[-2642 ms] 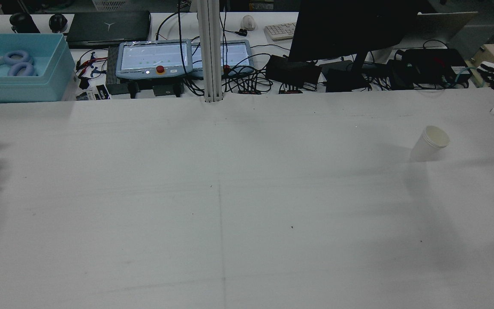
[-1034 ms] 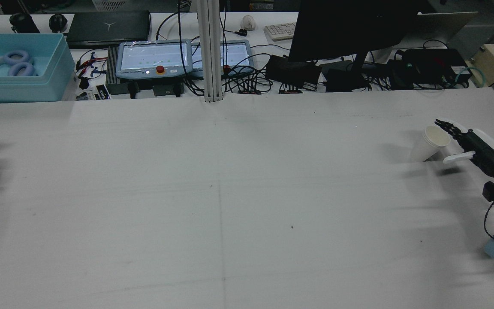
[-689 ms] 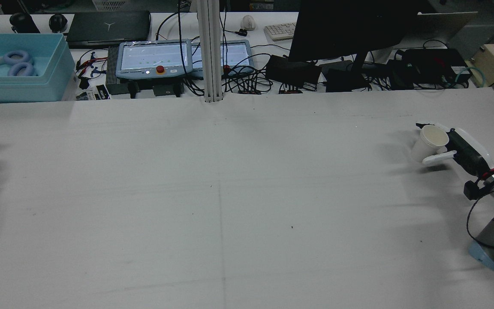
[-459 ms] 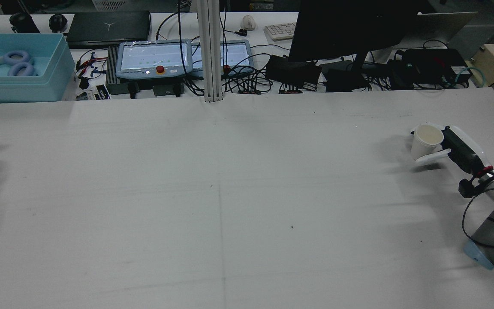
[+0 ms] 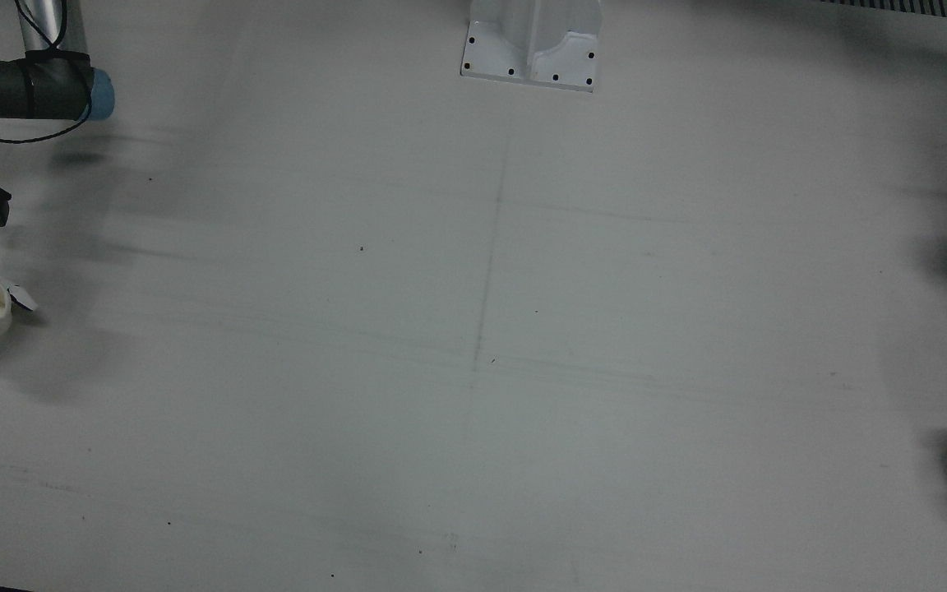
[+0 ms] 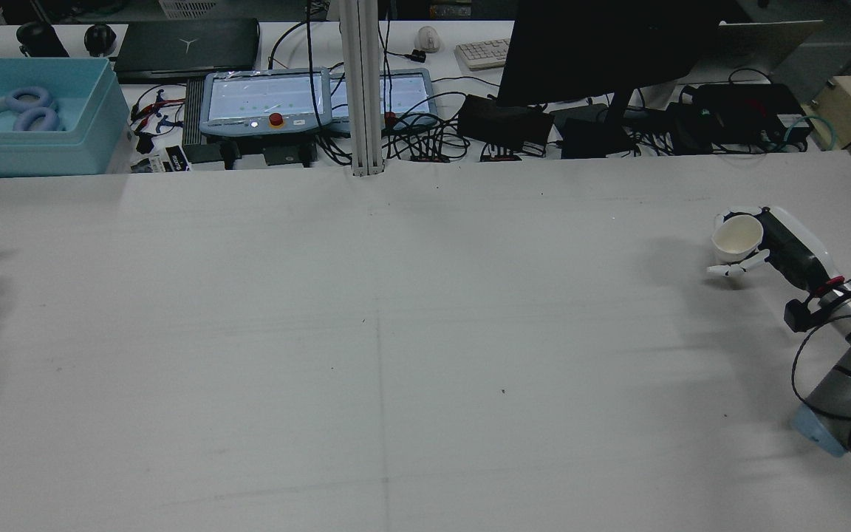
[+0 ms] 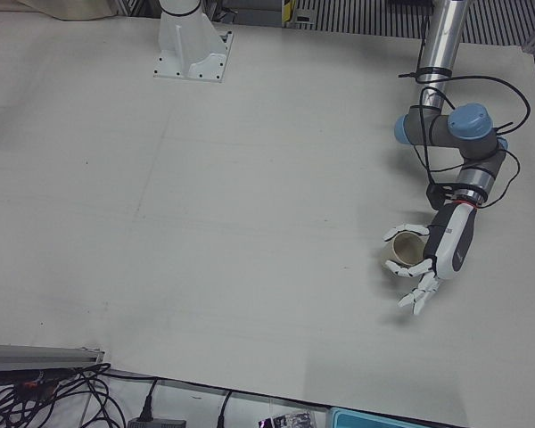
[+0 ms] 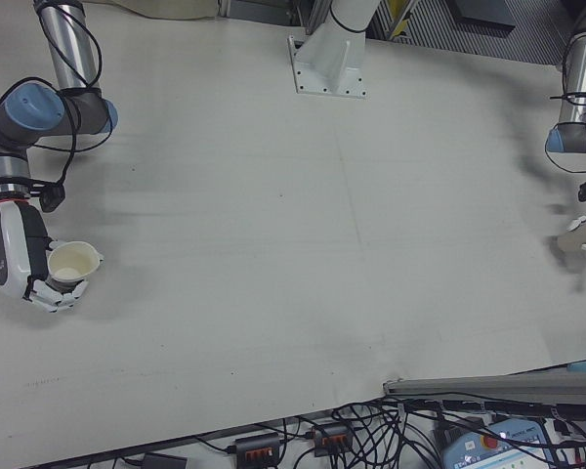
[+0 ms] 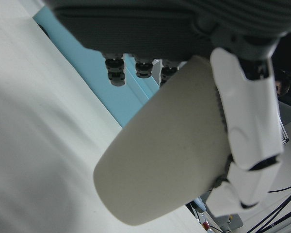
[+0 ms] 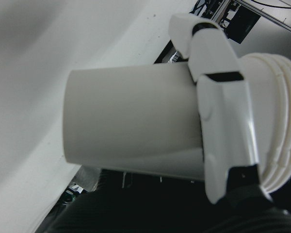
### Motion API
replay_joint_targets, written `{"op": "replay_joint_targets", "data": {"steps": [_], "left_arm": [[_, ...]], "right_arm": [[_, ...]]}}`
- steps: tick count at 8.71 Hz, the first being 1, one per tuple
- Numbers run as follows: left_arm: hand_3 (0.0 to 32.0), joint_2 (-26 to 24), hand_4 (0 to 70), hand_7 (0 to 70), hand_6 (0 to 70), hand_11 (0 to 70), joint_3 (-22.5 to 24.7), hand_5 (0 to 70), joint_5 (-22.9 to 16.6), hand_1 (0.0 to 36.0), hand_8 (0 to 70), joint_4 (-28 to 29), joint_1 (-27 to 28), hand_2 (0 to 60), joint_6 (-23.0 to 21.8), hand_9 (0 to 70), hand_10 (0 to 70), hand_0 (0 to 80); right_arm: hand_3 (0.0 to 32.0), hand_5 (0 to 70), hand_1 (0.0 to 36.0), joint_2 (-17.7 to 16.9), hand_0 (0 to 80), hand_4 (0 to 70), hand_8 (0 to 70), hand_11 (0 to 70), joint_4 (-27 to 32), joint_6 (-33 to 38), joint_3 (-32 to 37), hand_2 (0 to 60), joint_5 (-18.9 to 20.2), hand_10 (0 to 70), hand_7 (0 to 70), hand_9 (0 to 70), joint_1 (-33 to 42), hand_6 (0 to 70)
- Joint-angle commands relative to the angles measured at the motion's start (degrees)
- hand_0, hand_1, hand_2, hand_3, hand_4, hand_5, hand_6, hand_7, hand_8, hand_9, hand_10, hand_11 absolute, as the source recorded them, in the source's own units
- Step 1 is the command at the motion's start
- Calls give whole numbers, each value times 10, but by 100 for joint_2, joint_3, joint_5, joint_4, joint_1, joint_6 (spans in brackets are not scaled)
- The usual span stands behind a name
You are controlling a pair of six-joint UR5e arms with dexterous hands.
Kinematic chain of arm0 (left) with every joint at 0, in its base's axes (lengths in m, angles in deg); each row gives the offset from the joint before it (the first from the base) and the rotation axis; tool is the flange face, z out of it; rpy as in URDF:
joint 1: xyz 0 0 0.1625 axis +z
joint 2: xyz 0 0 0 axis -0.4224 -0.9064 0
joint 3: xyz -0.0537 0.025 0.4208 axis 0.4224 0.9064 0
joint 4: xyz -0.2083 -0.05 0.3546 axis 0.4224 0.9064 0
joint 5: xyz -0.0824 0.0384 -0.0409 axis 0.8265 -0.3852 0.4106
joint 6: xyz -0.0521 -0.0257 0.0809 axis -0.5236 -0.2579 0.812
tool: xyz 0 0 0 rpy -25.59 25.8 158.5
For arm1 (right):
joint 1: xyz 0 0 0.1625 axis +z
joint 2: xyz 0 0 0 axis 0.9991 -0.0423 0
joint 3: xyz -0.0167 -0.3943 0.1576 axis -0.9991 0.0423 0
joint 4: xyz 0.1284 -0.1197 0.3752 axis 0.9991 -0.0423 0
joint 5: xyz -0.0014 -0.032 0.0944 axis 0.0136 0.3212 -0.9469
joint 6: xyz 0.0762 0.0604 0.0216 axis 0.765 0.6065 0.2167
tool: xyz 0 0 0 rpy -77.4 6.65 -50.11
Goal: Pour water
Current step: 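Carry the left hand's cup to the table center, upright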
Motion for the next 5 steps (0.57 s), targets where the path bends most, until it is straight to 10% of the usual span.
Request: {"op": "replay_joint_targets", "data": {"steps": [1, 5], "left_arm": [[0, -63, 700, 163, 106, 109, 1186, 700, -1, 359, 78, -1001, 26, 600, -127, 34, 66, 558], [0, -1115, 700, 173, 115, 108, 2139, 700, 199, 360, 83, -2522, 1324, 600, -109, 36, 63, 594]], "right_arm": [[0, 700, 360, -636, 800, 374, 619, 700, -1260, 44, -2079, 575, 94, 581, 700, 700, 497, 649], [0, 700, 360, -737, 800, 343, 583, 700, -2625, 0, -4009, 514, 944, 545, 699, 700, 1699, 628]]}}
